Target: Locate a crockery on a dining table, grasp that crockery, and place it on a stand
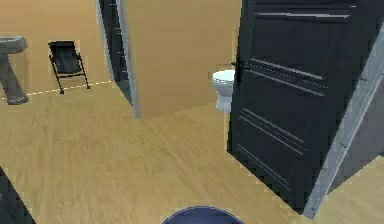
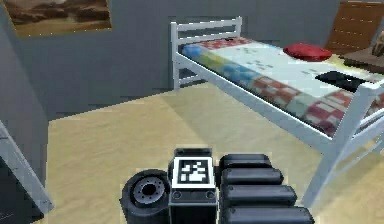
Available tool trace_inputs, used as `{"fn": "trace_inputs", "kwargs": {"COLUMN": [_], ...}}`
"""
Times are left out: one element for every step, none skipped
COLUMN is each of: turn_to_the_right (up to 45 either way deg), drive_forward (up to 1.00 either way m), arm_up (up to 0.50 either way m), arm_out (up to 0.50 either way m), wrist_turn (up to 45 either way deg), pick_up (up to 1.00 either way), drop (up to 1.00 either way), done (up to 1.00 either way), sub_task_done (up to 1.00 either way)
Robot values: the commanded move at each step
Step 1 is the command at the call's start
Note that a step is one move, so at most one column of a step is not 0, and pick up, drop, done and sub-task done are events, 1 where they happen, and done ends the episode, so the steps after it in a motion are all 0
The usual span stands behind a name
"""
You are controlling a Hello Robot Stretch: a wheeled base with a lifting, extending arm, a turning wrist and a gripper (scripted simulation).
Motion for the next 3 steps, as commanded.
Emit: {"fn": "trace_inputs", "kwargs": {"turn_to_the_right": [0.0,-30.0,0.0], "drive_forward": [0.2,0.0,0.75], "arm_up": [0.0,0.0,0.0], "arm_out": [0.0,0.0,0.0], "wrist_turn": [0.0,0.0,0.0], "pick_up": [0.0,0.0,0.0], "drop": [0.0,0.0,0.0], "done": [0.0,0.0,0.0], "sub_task_done": [0.0,0.0,0.0]}}
